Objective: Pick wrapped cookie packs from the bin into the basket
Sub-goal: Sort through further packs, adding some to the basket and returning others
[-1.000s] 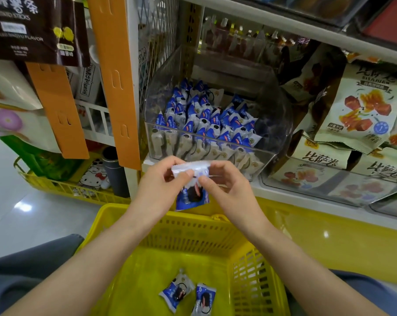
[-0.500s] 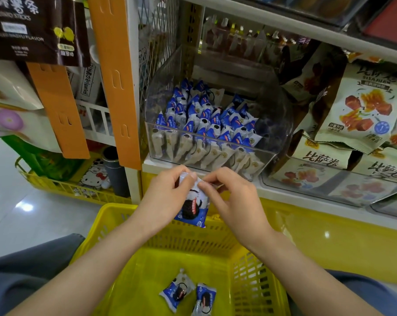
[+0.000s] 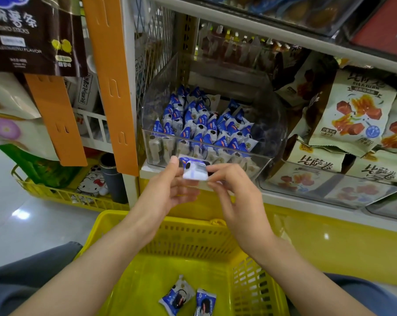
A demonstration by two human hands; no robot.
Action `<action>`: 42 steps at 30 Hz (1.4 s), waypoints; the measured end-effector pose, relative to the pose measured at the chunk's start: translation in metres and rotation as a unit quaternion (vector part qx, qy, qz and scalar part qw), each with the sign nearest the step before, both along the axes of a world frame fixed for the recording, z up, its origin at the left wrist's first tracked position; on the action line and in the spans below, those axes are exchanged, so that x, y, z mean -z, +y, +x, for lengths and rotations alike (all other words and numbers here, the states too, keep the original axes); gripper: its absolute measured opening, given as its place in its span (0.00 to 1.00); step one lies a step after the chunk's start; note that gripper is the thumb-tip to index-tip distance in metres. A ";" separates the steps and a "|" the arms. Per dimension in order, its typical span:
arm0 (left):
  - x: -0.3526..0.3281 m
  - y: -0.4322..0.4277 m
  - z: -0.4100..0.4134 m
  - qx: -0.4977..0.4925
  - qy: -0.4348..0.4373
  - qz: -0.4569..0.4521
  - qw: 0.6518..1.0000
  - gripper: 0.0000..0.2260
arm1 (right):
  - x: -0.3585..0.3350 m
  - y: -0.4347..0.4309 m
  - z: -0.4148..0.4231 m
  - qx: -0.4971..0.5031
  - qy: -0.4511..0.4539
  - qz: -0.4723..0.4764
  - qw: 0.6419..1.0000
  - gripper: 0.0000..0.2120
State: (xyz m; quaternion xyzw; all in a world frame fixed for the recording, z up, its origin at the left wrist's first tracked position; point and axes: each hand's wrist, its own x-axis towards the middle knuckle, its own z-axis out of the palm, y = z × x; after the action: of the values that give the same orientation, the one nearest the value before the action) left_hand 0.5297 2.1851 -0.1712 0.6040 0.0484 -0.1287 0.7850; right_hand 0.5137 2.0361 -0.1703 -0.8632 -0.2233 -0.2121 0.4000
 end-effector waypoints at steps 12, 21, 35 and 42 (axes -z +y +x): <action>-0.006 0.001 -0.006 -0.033 -0.080 0.047 0.995 0.09 | -0.004 0.011 -0.001 0.020 0.250 0.242 0.937 0.15; 0.007 -0.003 -0.013 -0.035 -0.290 0.353 0.889 0.13 | -0.002 0.010 0.003 0.031 0.368 0.346 0.863 0.10; 0.015 0.003 -0.009 -0.026 -0.278 0.382 0.881 0.09 | 0.004 0.014 0.001 -0.030 0.323 0.223 0.919 0.12; 0.012 0.005 -0.004 -0.043 -0.248 0.383 0.889 0.08 | 0.005 0.016 0.001 -0.027 0.316 0.188 0.930 0.13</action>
State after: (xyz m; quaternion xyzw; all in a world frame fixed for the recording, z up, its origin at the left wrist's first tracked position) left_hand 0.5252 2.1903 -0.1837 0.8676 -0.0766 0.0879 0.4835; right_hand 0.5143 2.0520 -0.1752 -0.7886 -0.0645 0.0438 0.6100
